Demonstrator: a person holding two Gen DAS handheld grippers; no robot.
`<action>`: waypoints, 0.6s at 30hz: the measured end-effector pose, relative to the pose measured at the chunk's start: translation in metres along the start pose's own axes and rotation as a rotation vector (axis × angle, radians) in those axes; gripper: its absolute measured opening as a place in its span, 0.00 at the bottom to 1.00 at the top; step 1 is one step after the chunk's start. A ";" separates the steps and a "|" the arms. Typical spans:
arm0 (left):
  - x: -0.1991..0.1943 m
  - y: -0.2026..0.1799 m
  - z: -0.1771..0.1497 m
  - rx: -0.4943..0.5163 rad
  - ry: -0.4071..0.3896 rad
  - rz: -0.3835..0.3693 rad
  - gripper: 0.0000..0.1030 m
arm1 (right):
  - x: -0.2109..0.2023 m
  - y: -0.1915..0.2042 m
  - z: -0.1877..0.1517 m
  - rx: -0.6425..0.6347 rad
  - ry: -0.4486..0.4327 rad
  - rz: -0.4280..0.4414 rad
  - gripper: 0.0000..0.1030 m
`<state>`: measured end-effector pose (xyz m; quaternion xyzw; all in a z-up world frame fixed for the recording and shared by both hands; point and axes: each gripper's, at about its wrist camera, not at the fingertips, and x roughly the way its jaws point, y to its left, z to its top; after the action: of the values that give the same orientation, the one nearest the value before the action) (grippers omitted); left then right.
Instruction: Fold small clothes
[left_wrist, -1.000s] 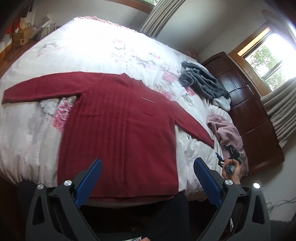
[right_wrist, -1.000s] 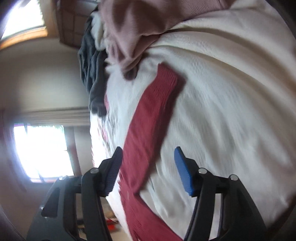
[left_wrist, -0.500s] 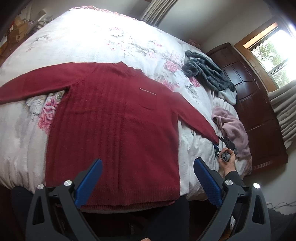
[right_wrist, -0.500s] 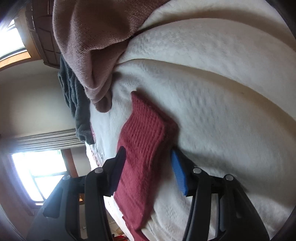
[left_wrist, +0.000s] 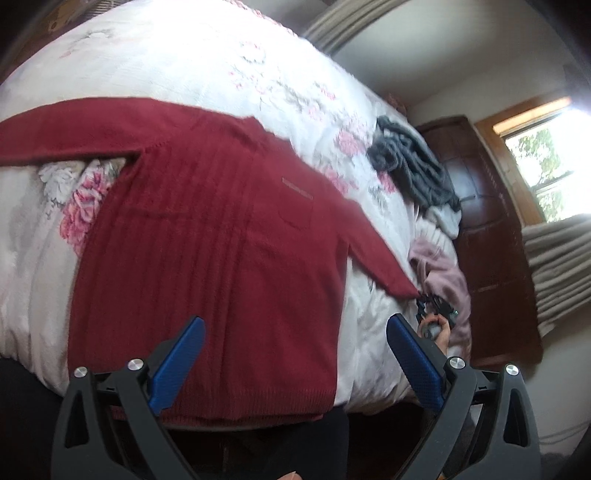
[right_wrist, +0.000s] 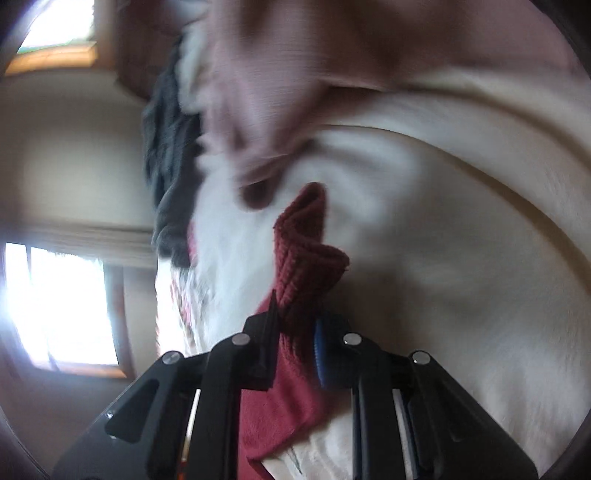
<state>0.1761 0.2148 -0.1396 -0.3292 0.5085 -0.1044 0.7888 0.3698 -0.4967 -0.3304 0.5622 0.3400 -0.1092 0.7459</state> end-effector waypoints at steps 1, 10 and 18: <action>-0.001 0.001 0.004 0.002 -0.017 -0.007 0.96 | -0.004 0.012 -0.004 -0.041 0.000 0.000 0.14; 0.005 -0.014 0.027 0.144 -0.134 0.066 0.96 | -0.014 0.145 -0.071 -0.372 0.000 0.040 0.14; 0.021 -0.026 0.042 0.242 -0.105 0.087 0.96 | 0.030 0.238 -0.171 -0.630 0.079 0.071 0.14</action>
<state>0.2265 0.2019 -0.1271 -0.2142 0.4641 -0.1132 0.8520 0.4562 -0.2521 -0.1906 0.3187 0.3659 0.0493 0.8730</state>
